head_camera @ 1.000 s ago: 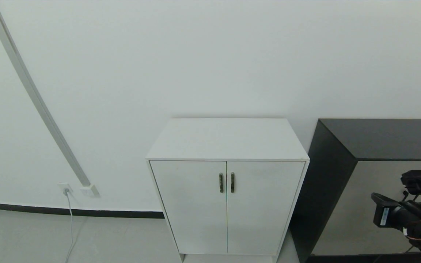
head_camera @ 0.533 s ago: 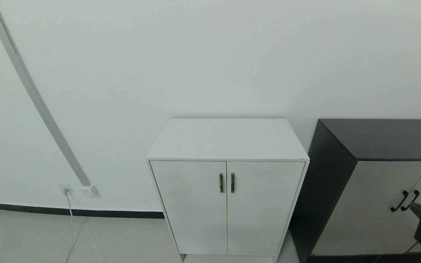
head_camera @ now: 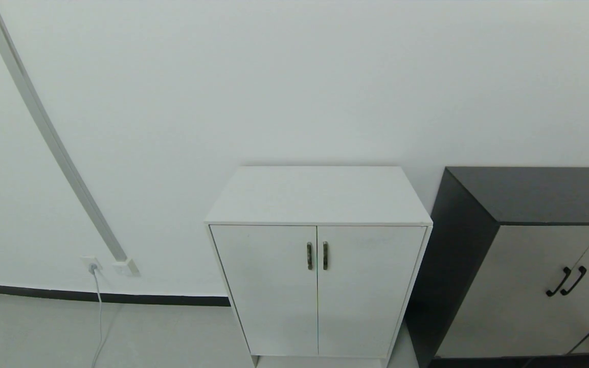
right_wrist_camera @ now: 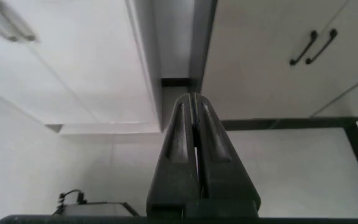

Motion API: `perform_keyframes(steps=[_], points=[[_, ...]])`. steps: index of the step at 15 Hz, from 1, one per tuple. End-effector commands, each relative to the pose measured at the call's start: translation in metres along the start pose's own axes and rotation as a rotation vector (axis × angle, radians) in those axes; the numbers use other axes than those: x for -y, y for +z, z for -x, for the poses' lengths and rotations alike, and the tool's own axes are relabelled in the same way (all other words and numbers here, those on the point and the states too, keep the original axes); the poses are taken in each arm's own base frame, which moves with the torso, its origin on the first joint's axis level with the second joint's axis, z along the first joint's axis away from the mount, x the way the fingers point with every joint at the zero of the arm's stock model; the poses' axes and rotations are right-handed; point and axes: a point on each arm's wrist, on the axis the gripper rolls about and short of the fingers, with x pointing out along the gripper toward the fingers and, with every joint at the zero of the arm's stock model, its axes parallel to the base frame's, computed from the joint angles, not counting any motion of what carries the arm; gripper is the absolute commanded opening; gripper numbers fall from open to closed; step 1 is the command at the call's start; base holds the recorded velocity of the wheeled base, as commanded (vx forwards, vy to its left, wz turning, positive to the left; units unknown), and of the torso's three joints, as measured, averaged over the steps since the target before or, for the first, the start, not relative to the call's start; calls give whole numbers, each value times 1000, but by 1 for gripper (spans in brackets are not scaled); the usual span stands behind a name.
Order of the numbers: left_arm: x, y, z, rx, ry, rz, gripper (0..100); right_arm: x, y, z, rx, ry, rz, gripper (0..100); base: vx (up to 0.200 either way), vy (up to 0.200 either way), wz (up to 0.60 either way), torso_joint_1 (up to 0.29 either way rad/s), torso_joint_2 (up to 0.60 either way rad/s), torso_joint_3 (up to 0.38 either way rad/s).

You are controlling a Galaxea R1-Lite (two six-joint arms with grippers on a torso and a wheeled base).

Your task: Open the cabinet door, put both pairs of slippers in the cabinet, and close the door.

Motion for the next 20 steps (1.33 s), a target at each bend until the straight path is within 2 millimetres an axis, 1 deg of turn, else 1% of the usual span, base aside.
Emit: perform_keyframes(steps=[1, 4, 10, 15, 17, 20], points=[[0, 0, 0, 0, 0, 0, 0, 0, -3, 19, 86, 34, 1, 0, 0, 0, 0, 0, 0, 0], [0, 0, 0, 0, 0, 2, 0, -1, -22, 37, 74, 97, 26, 0, 0, 0, 0, 0, 0, 0], [0, 0, 0, -2, 0, 2, 0, 0, -48, 53, 111, 168, 41, 0, 0, 0, 0, 0, 0, 0], [0, 0, 0, 0, 0, 2, 0, 1, -51, 57, 158, 187, 37, 0, 0, 0, 0, 0, 0, 0], [0, 0, 0, 0, 0, 0, 0, 1, -59, 59, 192, 182, 44, 0, 0, 0, 0, 0, 0, 0], [0, 0, 0, 0, 0, 0, 0, 2, -60, 60, 209, 186, 33, 0, 0, 0, 0, 0, 0, 0]])
